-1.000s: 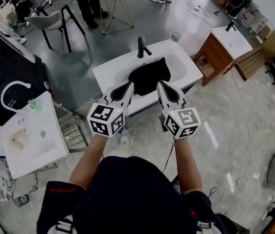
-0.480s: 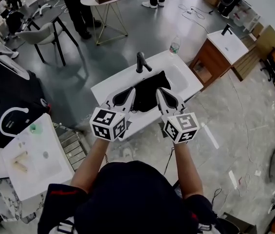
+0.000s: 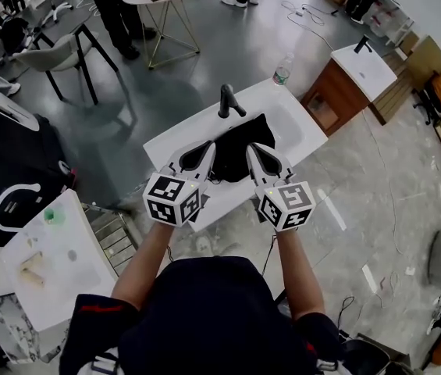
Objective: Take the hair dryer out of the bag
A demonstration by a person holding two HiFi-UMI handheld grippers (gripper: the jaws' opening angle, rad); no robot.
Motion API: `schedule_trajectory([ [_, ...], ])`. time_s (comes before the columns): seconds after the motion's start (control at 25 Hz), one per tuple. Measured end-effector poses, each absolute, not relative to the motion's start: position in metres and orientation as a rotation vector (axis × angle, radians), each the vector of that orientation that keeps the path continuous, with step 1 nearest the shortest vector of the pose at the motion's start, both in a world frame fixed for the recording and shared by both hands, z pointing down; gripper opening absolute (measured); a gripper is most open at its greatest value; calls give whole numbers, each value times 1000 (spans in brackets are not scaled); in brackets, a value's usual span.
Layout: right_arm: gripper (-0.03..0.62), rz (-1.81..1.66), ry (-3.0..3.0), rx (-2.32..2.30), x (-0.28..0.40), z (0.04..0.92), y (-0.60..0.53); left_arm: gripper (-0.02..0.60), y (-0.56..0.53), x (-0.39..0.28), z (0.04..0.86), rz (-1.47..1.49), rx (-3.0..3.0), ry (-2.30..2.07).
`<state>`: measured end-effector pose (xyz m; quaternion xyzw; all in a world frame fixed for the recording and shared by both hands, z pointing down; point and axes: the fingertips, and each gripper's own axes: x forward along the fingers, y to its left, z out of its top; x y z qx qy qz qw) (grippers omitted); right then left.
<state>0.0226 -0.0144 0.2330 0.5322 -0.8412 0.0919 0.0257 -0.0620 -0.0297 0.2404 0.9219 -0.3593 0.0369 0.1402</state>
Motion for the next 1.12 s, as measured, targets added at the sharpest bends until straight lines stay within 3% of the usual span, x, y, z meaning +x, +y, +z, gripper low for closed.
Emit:
schedule_trajectory([
  [1.12, 34, 446, -2553, 1540, 66, 290, -92, 12, -97, -37, 315, 220, 2503, -1103],
])
